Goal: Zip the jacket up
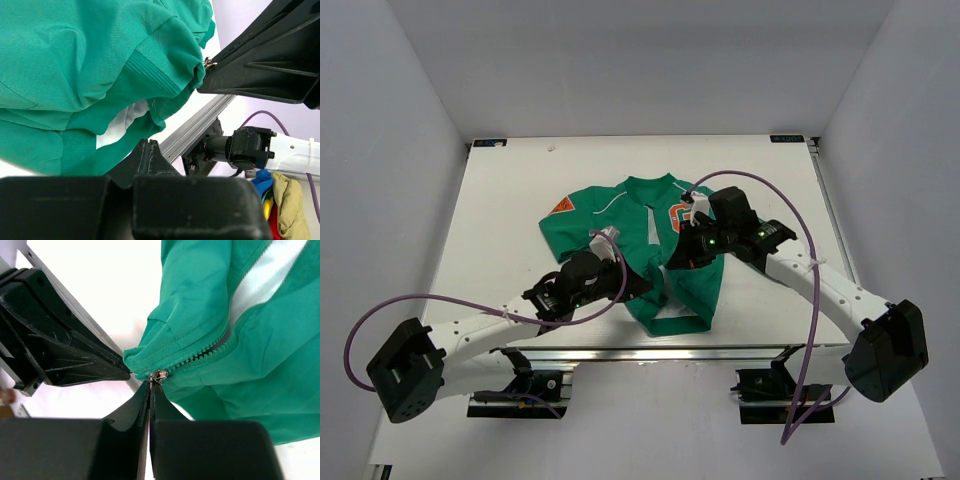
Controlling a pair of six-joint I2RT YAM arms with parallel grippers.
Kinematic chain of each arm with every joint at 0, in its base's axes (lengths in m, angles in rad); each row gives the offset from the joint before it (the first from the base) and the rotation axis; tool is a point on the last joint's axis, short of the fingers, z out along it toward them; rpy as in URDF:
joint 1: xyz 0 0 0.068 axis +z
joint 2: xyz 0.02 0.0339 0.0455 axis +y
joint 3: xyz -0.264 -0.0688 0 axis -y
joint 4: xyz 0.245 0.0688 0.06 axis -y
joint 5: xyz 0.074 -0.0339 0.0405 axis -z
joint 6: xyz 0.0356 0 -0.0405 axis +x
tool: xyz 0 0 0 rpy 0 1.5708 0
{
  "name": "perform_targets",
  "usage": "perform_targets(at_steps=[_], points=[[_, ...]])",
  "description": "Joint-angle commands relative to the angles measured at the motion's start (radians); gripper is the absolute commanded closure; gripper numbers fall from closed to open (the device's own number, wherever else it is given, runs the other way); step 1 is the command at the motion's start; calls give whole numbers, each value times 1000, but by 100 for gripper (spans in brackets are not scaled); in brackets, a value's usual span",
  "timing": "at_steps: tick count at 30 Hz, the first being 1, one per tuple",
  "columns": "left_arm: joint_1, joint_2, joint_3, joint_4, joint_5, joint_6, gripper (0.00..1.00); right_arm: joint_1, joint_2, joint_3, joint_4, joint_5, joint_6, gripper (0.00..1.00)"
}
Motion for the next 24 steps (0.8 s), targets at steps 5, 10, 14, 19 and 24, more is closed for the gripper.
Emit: perform_targets(at_steps=[5,10,14,19,24], points=[[-1,-19,22,27,13,-20,75,-5,-33,27,15,-80,-110,100],[-1,-15,47,81,7,-21,45,-5,-46,-12,32,-120,-115,100],[-3,-3,48,114,-19,-50,37,-5,-44,-25,54,-146,-109,100],[-1,18,34,230,-16,-76,37,-5,-43,-32,61,-154,-112,100],[-1,44,59,214,-39,-69,34,-5,-39,-33,71,-162,-110,100]])
